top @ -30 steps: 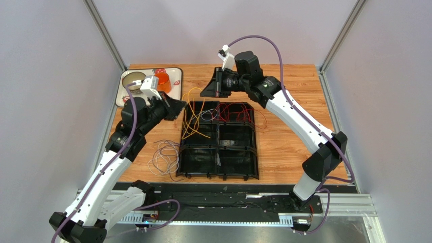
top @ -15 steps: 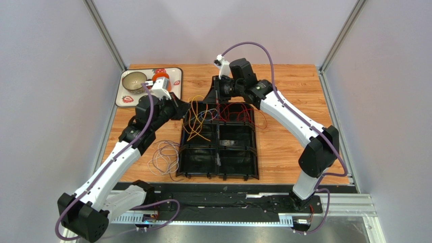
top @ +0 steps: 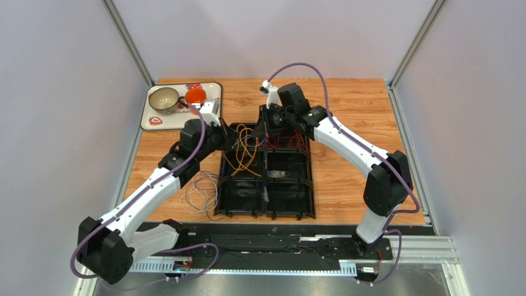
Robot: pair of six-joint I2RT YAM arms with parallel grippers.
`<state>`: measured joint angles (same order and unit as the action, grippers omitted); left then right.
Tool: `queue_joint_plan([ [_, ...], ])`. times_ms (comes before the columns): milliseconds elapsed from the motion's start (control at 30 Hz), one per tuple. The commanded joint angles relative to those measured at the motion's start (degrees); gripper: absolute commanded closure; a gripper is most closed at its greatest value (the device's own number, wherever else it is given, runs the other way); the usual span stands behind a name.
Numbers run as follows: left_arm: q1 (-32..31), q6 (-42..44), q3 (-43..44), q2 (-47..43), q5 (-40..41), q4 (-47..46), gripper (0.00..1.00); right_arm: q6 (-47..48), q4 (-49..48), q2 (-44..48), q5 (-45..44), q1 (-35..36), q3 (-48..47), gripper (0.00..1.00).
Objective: Untangle the cables
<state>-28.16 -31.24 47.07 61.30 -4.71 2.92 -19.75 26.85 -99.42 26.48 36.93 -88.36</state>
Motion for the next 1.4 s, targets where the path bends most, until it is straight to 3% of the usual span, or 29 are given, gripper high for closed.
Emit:
queue_joint_plan([
  [0,-1.19,1.01,-1.89,0.58,2.51,-4.76,1.00,2.34,-3.82,1.94,-1.34,-0.10,1.95,1.00],
  [533,-5.32,-1.27,-11.82,-3.11,11.74,-6.00,0.99,2.70,-6.29,2.56,-3.71,4.73,8.81,1.00],
  [733,-6.29,-2.42,-13.58,-4.52,12.18,-3.36,0.88,2.96,-4.09,-0.07,-9.16,7.37,7.85,1.00],
  [1100,-6.73,-1.01,-12.44,-8.38,16.66,5.16,0.55,3.13,-1.10,-4.64,-19.80,9.48,5.83,1.00],
  [1267,-6.64,-1.80,-10.95,-10.75,20.87,9.99,0.50,3.57,1.44,-5.52,-23.13,11.06,4.25,1.00],
  [1367,-6.73,-3.20,-10.59,-12.77,23.78,14.65,0.54,4.54,4.34,-5.18,-25.68,12.20,2.49,1.00],
])
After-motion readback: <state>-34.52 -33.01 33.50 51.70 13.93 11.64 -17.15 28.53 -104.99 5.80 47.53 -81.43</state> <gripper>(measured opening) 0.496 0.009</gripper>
